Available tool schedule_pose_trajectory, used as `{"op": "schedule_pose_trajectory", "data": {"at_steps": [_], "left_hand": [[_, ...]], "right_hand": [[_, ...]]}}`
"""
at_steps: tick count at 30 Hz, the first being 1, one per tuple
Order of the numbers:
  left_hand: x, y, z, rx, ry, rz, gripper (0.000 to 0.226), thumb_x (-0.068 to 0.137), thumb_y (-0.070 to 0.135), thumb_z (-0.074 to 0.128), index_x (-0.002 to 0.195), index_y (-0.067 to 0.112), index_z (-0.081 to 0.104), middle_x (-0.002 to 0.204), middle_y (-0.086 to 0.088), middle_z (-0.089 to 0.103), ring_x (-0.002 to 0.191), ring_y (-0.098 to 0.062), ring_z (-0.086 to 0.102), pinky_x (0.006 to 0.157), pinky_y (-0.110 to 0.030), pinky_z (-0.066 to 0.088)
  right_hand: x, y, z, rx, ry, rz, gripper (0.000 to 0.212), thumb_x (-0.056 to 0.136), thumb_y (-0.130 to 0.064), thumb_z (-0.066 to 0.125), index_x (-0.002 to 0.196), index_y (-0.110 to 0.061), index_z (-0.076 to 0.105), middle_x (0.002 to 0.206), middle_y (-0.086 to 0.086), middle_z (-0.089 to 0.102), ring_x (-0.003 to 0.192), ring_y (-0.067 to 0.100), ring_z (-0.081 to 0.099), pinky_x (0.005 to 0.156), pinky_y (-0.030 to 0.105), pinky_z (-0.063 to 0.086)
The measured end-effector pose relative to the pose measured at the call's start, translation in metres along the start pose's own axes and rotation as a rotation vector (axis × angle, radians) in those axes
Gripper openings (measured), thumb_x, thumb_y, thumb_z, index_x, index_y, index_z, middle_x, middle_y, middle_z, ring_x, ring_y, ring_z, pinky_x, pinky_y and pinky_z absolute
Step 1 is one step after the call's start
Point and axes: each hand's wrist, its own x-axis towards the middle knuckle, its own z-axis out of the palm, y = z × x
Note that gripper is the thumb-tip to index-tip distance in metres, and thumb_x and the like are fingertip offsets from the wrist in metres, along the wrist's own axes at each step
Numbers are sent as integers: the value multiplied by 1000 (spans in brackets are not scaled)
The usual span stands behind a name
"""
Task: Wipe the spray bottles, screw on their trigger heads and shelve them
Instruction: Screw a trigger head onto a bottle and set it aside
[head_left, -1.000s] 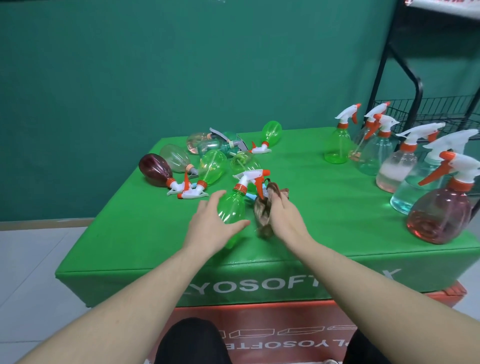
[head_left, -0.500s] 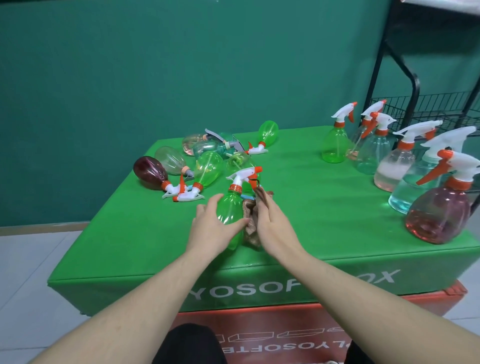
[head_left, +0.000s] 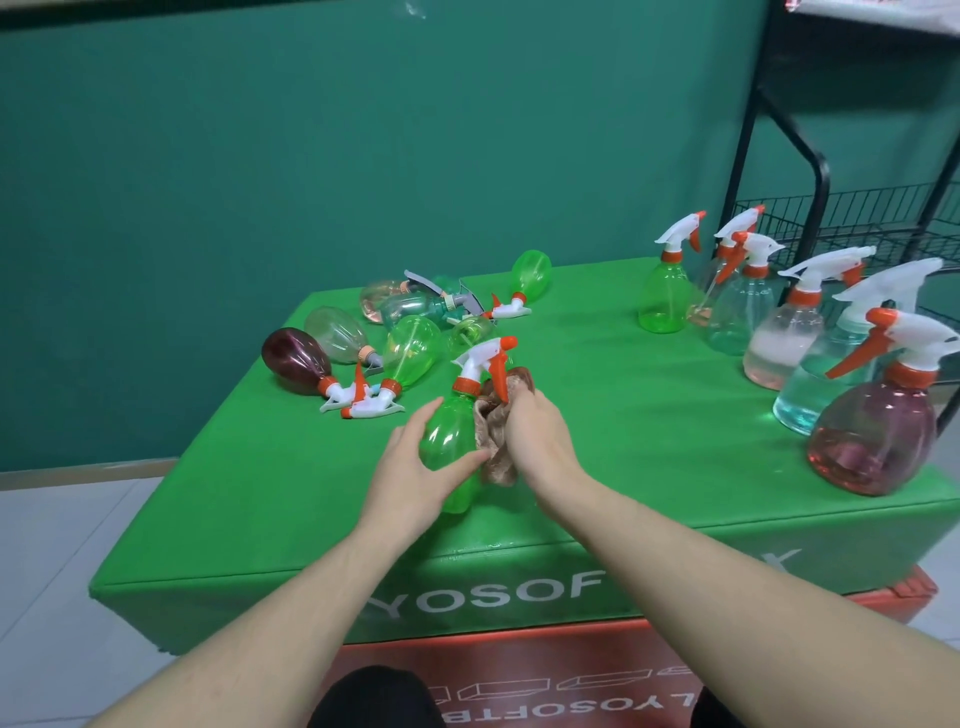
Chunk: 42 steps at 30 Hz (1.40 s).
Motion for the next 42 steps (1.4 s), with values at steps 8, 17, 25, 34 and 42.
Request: {"op": "schedule_pose_trajectory", "data": {"at_steps": [8,17,25,34,42], "left_hand": [[9,-2,-2,-286,49,-179,78,83,43,83,149,37,42,157,4,42,143,-20,40,111,-37,36],[7,5,13,-783,-146,-351,46,84,43,71,126,28,57,127,-4,69,109,-24,67,85,-39,47],[19,-18,28,-845,-255,-317,96,65,52,84,149,24,50,127,-11,72,118,-31,69,110,-53,47],[27,-21,30,-801,-318,-340,71,58,53,89,123,47,59,132,-9,70,119,-28,67,122,-57,29],[24,-31,26,-1019,-226,-332,59,82,47,73,131,16,64,111,-16,77,93,-29,73,87,-44,59]], "right_hand": [[-9,16,-9,-17,-47,-19,37,110,-28,23,111,-19,59,105,0,63,95,12,59,82,27,41],[6,18,-20,212,32,200,42,107,-28,27,129,-10,57,121,12,66,98,23,62,65,28,43],[23,4,-8,254,42,248,44,108,-34,29,126,-7,58,119,12,65,110,30,63,102,46,51],[41,-7,6,238,-7,259,42,103,-32,32,115,-5,62,94,11,64,92,30,62,88,43,53],[28,5,-4,-159,-56,-2,47,109,-31,23,127,-8,60,134,14,59,122,31,56,109,44,41]]}}
